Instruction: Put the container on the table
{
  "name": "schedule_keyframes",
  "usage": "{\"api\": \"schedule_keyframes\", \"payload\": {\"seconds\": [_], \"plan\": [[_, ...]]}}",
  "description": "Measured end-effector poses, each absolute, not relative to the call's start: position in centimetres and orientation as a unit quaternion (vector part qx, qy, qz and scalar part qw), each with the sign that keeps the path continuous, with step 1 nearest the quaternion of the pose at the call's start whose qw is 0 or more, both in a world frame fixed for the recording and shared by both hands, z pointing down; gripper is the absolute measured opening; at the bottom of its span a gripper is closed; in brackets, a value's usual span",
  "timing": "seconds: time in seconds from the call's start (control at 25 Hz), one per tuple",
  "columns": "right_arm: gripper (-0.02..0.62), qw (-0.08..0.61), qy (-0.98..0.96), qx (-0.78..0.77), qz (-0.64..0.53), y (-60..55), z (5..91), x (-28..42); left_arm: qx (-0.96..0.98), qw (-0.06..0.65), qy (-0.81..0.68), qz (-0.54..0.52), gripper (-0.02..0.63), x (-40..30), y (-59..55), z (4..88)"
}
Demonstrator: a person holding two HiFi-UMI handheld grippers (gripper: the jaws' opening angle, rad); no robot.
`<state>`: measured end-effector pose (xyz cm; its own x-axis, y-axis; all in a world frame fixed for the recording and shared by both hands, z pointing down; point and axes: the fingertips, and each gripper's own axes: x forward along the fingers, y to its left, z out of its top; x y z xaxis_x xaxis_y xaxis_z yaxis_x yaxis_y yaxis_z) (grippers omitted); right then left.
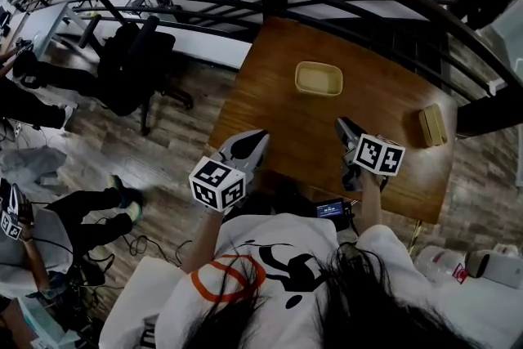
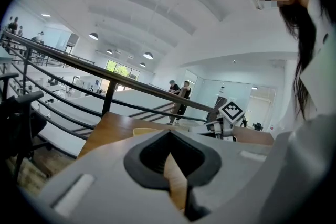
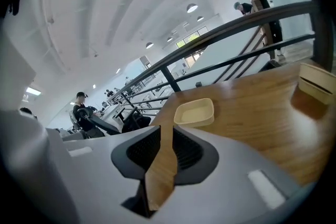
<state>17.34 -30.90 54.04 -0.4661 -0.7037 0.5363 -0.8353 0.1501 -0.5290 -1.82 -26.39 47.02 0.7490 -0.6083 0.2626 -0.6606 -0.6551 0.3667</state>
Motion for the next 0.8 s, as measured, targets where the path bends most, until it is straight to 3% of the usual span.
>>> {"api": "schedule_keyframes", "payload": {"seconds": [0.44, 0.8], "plan": [[0.063, 0.046, -0.752, 0.526, 0.394, -21.5, 52.4, 8.9, 0.928, 0.223, -0.292, 0.059, 0.000, -5.3, -22.3, 47.5], [0.044, 0.029, -0.749, 0.543, 0.378, -16.2, 51.3, 6.2, 0.941, 0.228, -0.243, 0.060, 0.000, -4.4, -18.3, 48.1]]}}
